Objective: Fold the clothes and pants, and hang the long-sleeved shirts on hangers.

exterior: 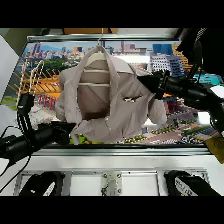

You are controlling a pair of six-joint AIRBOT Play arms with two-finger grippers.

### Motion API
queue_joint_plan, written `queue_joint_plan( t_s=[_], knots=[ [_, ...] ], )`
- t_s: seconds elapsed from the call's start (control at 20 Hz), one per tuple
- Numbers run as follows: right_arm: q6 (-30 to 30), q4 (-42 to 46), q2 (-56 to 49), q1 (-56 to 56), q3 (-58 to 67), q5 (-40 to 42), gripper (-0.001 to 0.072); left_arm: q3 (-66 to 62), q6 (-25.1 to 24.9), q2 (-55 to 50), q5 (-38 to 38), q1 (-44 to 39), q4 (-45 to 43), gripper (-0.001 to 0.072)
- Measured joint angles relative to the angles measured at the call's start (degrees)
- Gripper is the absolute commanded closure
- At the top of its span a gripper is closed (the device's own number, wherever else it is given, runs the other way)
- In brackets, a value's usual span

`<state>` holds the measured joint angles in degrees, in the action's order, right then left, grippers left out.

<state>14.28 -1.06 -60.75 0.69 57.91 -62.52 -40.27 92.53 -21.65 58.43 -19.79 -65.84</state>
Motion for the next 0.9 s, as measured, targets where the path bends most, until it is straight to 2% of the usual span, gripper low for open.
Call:
queue_joint_plan(
  t_s=[0.05, 0.25, 0.55, 0.7, 0.9],
  knots=[
    [0.35, -0.87, 0.61, -0.24, 0.00, 1.11, 0.0708, 0.37, 0.52, 0.48, -1.46, -1.53, -0.04, 0.0193],
    [0.57, -1.09, 3.23, -0.70, 0.00, 2.38, 0.0708, -3.21, 2.56, -1.60, -3.82, -3.93, -3.61, 0.0192],
    [0.74, -0.17, 6.82, -0.72, 0.00, 4.81, 0.0708, -15.67, 3.52, -12.52, -4.72, -0.83, -9.46, 0.0193],
    [0.74, 2.54, 9.75, -0.72, 0.00, 10.82, 0.0708, -21.66, 3.67, -19.08, -5.16, 0.72, -10.34, 0.0193],
    [2.62, 9.03, 15.08, 2.16, 0.00, 23.98, 0.0708, -26.97, 3.67, -25.62, -5.53, 1.11, -10.56, 0.0223]
  ],
)
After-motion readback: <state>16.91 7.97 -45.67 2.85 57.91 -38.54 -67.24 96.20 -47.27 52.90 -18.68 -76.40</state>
